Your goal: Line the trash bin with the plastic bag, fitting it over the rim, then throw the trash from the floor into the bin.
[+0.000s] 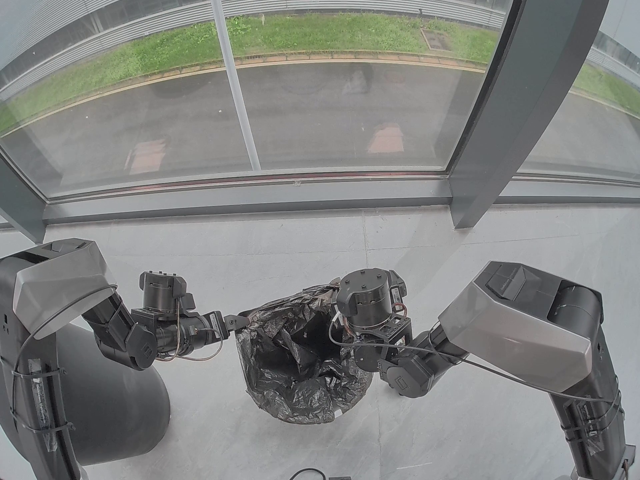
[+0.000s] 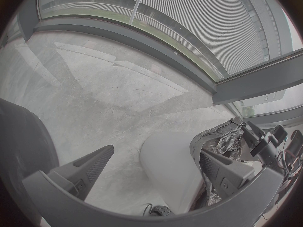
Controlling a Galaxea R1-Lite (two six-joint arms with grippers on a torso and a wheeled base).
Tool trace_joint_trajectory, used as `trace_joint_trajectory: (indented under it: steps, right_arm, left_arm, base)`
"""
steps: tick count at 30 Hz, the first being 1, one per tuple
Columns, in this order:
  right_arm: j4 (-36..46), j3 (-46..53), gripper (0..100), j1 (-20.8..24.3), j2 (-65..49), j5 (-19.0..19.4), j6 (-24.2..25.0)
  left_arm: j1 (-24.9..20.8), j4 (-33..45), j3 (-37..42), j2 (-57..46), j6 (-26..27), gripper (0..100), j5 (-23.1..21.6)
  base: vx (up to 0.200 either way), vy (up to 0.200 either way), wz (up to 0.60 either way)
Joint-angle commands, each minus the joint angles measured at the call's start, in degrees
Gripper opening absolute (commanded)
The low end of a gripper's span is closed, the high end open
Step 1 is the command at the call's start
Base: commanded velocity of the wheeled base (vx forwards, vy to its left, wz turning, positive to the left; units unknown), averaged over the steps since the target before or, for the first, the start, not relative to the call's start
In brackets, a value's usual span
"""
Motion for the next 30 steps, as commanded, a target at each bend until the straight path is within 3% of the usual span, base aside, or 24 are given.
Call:
trace_joint_trajectory:
  steps: [1, 12, 23, 30]
  right_arm:
    - [-0.7, -0.2, 100, 0.0, 0.5, 0.0, -0.1]
    - [-1.0, -0.2, 100, -0.2, 1.1, 0.0, -0.2]
    - [-1.1, -0.3, 100, -0.4, 1.2, 0.0, -0.1]
    - [-1.0, -0.3, 100, -0.4, 0.9, 0.1, -0.1]
  left_arm:
    - [0.6, 1.0, 0.2, 0.6, 1.1, 100, 0.0]
    - [1.0, 2.4, -1.9, 2.5, 2.4, 100, -0.1]
    - [1.0, 2.4, -6.5, 5.4, 0.1, 100, -0.5]
    - [1.3, 2.3, -4.3, 2.1, -2.4, 100, -0.4]
  base:
    - [0.0, 0.0, 0.0]
    - [0.0, 0.0, 0.0]
    - [0.0, 0.0, 0.0]
    - [0.0, 0.0, 0.0]
